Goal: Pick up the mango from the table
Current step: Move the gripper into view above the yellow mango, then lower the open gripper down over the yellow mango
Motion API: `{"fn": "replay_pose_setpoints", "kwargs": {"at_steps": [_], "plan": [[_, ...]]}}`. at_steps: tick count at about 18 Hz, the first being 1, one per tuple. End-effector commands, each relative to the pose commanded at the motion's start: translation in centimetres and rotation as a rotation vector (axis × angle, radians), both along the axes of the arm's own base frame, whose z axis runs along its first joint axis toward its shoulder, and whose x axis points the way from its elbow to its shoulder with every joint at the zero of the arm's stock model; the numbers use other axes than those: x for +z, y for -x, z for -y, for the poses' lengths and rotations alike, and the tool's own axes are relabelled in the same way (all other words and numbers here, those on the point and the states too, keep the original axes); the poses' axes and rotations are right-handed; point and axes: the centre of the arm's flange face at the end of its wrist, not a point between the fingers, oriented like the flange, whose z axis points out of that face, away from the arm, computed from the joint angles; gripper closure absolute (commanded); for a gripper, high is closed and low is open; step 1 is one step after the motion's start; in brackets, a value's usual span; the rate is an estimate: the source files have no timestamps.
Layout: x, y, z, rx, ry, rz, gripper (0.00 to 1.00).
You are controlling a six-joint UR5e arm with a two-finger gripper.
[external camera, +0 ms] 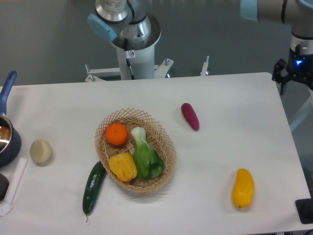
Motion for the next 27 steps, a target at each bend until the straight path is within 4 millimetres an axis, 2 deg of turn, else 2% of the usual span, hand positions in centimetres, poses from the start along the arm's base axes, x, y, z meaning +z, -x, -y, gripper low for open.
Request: {"fn": "replay_pose_setpoints", "kwargs": {"at_steps": [2, 5, 8, 11, 15, 17, 19, 22, 25, 27], "plan": [[0.3, 0.2, -0.1, -0.001, 0.0, -0.006, 0.0], [-0.9, 0.0, -0.3, 0.0, 0.006, 0.015, 0.0], [-1.7, -0.3, -1.9, 0.039, -0.023, 0.038, 0.0], [-3.4, -0.1, -2.8, 0.074, -0.034, 0.067, 0.0], [-5.1, -0.4, -5.4, 0.168, -0.074, 0.096, 0.0], [-6.7, -0.1, -6.1, 0.212, -0.084, 0.128, 0.0], [-9.1, -0.1, -8.0, 0.206, -0.074, 0.164, 0.0], [-10.8, -0.1, -9.6, 0.298, -0.148, 0.24, 0.0], [-13.0, -0.3, -11.8, 0.311, -0.18, 0.295, 0.0], [-13.5, 0.2, -13.0, 0.348, -0.195, 0.3, 0.0]]}}
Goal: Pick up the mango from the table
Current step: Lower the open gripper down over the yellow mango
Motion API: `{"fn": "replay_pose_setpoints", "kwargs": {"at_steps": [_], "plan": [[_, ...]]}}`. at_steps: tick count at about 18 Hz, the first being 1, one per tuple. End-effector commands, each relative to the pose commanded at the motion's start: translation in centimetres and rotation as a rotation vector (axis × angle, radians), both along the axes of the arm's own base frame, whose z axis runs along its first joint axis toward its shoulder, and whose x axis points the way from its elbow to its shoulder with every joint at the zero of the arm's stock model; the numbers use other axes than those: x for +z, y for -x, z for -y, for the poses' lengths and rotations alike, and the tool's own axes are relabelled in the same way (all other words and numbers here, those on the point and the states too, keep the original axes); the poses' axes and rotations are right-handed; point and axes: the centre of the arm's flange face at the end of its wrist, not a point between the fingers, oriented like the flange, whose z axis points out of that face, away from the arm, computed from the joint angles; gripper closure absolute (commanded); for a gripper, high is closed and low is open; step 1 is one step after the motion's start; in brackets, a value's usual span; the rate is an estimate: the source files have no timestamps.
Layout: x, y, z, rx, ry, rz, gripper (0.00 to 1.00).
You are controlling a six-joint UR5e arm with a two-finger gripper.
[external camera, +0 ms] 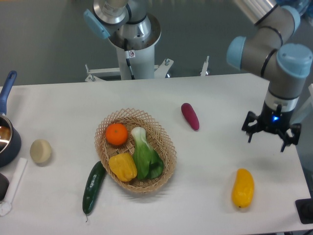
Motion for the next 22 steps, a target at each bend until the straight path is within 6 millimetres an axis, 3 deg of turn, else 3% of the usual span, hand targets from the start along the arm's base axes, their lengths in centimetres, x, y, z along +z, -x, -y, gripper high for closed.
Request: {"fn": "replay_pose_setpoints", "kwargs": {"at_steps": [6, 22], "plan": [[-2.8, -0.1, -3.4, 0.011, -0.034, 0.038, 0.0], [-7.7, 1.2, -5.2, -0.01, -0.013, 0.053, 0.0]]}}
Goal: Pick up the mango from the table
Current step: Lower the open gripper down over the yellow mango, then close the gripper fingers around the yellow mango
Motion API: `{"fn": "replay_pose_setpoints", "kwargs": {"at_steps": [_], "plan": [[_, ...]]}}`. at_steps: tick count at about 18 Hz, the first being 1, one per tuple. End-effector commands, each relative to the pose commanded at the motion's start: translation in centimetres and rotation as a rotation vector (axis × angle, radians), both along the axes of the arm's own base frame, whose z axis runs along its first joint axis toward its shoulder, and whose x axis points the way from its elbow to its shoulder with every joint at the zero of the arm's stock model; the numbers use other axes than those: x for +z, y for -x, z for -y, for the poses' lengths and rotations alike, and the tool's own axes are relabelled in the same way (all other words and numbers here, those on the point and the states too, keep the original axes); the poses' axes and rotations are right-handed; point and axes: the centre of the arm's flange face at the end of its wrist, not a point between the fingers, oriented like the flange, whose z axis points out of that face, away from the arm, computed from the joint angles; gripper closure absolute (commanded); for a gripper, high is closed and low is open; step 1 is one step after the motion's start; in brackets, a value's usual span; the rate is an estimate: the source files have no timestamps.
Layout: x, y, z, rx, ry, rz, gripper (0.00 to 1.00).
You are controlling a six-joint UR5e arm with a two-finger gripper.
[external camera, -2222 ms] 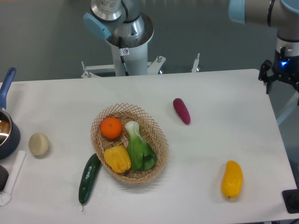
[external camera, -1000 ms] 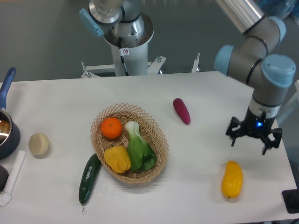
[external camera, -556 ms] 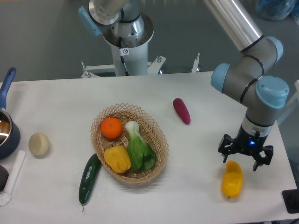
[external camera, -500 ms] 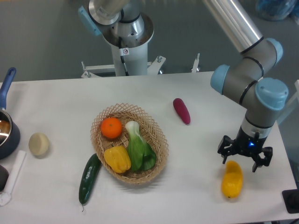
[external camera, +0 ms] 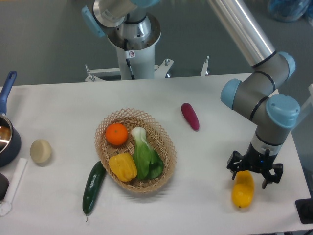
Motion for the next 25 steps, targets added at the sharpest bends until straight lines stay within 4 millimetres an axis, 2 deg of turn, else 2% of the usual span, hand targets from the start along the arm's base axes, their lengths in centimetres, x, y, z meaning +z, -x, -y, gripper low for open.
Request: {"fn": "replay_pose_setpoints", "kwargs": {"at_steps": [6, 14, 18, 25], "plan": [[-0.4, -0.4, -0.3, -0.003, 0.023, -0.006, 0.0], [-1.3, 0.0, -0.5, -0.004, 0.034, -0.006, 0.0], [-1.8, -0.6, -1.5, -0.019, 0.037, -0.003, 0.0], [-2.1, -0.5, -1.4, -0.017, 0.071, -0.019, 0.0]]}}
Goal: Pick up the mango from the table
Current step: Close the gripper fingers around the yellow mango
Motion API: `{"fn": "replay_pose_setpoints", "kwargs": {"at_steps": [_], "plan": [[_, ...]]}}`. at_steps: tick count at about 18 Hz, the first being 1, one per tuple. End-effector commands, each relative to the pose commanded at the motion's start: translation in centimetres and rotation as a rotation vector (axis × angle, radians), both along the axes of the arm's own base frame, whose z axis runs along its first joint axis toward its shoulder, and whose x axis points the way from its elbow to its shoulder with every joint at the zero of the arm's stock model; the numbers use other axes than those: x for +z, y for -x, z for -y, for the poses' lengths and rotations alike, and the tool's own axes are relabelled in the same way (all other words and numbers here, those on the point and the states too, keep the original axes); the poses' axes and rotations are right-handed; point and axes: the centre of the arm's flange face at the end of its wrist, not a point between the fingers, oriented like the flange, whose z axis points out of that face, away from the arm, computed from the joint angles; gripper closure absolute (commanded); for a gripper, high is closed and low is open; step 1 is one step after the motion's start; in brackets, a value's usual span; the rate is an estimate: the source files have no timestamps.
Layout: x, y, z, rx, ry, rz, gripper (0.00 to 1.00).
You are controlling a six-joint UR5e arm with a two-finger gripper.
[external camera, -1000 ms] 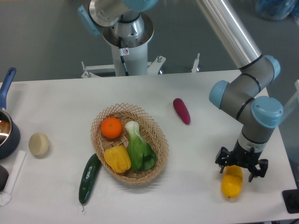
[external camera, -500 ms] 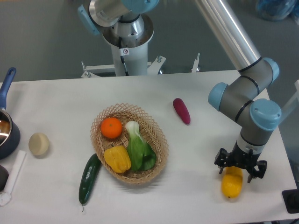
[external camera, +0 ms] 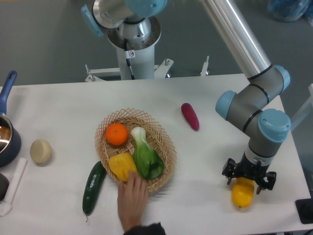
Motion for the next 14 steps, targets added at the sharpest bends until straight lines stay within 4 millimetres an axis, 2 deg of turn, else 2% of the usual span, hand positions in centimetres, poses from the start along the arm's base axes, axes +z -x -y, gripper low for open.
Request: {"fn": "replay_pose_setpoints", "kwargs": {"at_steps": [1, 3, 7, 8, 11, 14], "plan": [[0.0, 0.0, 0.0, 0.0, 0.0, 0.0, 0.01], [-0.12, 0.01, 0.01, 0.0, 0.002, 0.001, 0.08], [-0.21, 0.23, -0.09, 0.0, 0.001, -0.002, 0.13], [-0.21, 0.23, -0.09, 0.0, 0.001, -0.002, 0.18], [-0.03, 0.06, -0.39, -0.004, -0.001, -0.005, 0.24], [0.27, 0.02, -0.5, 0.0, -0.003, -0.007, 0.41]]}}
